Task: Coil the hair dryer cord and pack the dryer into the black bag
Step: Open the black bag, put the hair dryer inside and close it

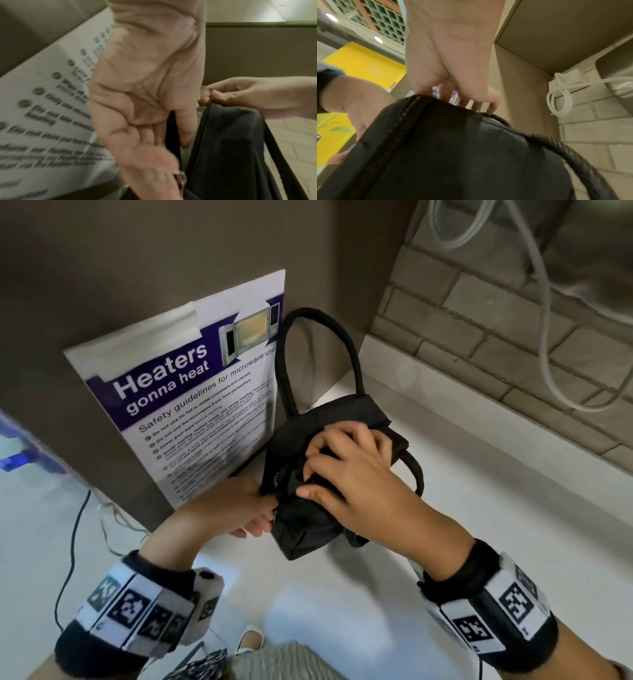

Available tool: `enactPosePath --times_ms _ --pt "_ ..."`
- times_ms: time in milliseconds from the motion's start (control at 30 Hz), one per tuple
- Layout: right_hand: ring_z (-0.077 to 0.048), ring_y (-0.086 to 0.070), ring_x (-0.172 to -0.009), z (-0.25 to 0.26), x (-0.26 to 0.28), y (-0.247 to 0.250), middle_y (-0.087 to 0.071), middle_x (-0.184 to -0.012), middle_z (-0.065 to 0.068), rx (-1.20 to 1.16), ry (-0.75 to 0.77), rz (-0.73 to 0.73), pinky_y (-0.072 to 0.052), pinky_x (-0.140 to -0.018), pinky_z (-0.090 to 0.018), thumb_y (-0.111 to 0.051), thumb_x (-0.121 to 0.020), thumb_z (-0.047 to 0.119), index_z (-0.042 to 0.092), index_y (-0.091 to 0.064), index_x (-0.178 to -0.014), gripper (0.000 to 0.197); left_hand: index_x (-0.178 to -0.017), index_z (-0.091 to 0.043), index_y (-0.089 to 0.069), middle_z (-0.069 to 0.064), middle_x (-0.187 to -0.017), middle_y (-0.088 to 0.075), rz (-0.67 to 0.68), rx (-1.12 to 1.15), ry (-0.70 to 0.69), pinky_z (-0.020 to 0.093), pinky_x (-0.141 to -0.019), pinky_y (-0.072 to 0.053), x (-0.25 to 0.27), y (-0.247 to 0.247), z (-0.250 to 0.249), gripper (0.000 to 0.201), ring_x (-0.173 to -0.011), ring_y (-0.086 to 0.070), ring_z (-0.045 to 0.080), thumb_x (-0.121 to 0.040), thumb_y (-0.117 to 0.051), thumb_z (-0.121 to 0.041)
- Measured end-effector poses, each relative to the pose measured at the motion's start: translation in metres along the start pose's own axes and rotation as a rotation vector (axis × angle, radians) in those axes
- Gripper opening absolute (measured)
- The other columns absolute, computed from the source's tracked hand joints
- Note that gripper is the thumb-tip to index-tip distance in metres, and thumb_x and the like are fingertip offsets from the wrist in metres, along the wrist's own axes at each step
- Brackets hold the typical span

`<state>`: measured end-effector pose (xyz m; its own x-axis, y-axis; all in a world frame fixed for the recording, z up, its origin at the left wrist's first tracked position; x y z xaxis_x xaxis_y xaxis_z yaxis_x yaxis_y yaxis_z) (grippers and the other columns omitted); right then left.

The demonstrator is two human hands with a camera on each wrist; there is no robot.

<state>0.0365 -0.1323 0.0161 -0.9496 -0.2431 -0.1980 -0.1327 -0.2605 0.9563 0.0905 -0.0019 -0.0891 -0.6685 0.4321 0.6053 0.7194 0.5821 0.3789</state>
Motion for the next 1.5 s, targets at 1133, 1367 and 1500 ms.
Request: enactPosePath --times_ms 1133,1367,1500 --pt "-0.027 -0.047 -0.116 0.005 0.015 -0.001 -0.052 -0.119 -0.015 -0.256 -0.011 -0.350 -0.034 -0.102 -0.024 -0.065 -0.087 0.013 0.006 -0.072 -0.091 0.011 -0.065 -0.022 -0.062 0.003 -0.064 -0.063 -0.026 0.070 -0.568 0.013 -0.057 -0.042 0.044 0.010 -0.061 0.026 -0.059 -0.057 0.002 -0.080 -0.058 -0.043" --pt "-0.018 -0.049 -0.114 -0.009 0.011 0.003 -0.048 -0.114 -0.005 -0.473 -0.150 -0.402 -0.040 -0.096 -0.025 -0.068 -0.083 0.009 0.008 -0.071 -0.084 0.003 -0.086 -0.028 -0.056 -0.016 -0.085 -0.057 -0.419 -0.227 -0.749 0.000 -0.068 -0.039 0.042 0.018 -0.067 0.023 -0.086 -0.054 -0.011 -0.077 -0.075 -0.018" --pt "-0.021 -0.052 -0.112 0.002 0.014 0.004 -0.058 -0.103 -0.006 -0.397 -0.088 -0.434 -0.036 -0.098 -0.020 -0.067 -0.082 0.003 0.003 -0.068 -0.082 0.001 -0.081 -0.020 -0.060 -0.021 -0.071 -0.050 -0.511 -0.262 -0.769 0.006 -0.056 -0.040 0.045 0.007 -0.070 0.025 -0.069 -0.056 -0.004 -0.070 -0.057 -0.042"
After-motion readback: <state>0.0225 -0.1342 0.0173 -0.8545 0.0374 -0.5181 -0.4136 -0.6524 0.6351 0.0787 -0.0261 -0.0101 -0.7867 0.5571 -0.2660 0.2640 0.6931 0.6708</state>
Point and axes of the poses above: each hand's wrist, its own x-axis away from the middle knuckle, its own y-axis out of the back of the hand, z = x × y, the point moved 7 cm from there along -x, towards the middle knuckle
